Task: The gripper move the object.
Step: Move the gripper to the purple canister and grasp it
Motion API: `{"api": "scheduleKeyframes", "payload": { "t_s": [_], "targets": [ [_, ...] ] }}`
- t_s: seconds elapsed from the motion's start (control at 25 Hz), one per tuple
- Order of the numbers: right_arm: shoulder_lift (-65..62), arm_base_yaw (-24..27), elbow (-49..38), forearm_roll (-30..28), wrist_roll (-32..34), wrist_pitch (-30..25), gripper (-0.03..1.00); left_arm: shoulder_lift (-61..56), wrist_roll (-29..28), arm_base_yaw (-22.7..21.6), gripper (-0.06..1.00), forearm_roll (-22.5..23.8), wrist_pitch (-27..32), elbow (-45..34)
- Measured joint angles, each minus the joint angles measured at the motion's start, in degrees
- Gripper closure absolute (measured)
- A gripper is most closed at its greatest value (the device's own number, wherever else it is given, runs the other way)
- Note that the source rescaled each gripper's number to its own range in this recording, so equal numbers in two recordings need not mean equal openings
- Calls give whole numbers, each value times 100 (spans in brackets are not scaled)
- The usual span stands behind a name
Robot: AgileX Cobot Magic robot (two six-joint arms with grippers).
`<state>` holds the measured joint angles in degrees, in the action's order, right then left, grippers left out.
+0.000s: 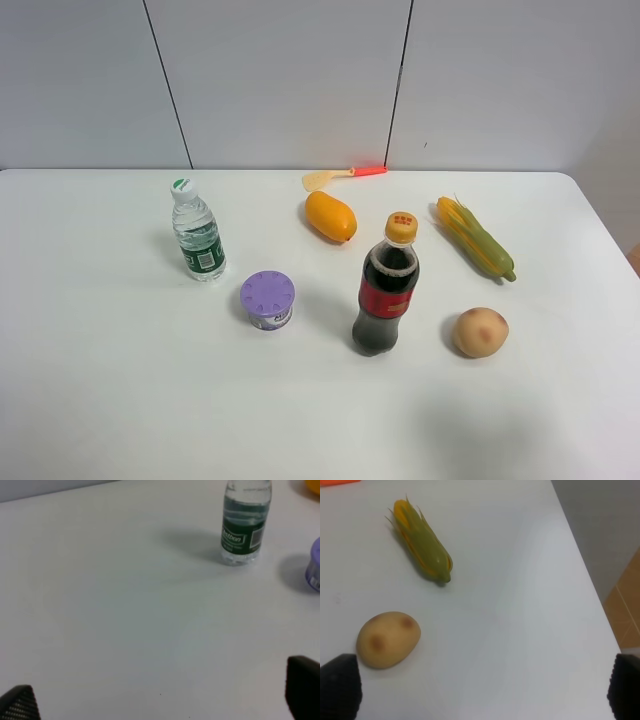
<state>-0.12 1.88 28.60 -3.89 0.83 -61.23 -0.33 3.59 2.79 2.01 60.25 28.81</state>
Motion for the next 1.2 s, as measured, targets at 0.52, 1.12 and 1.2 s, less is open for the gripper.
{"api": "scheduleKeyframes", "payload": {
  "t_s": [0.52, 1.12, 1.2],
  "targets": [
    [0, 0, 0, 0, 0, 0, -3, 0, 0, 0, -6, 0, 0, 0],
    [0, 0, 0, 0, 0, 0, -3, 0, 0, 0, -6, 0, 0, 0],
    [0, 0, 0, 0, 0, 0, -3, 0, 0, 0, -6, 30, 0, 0]
  ]
}}
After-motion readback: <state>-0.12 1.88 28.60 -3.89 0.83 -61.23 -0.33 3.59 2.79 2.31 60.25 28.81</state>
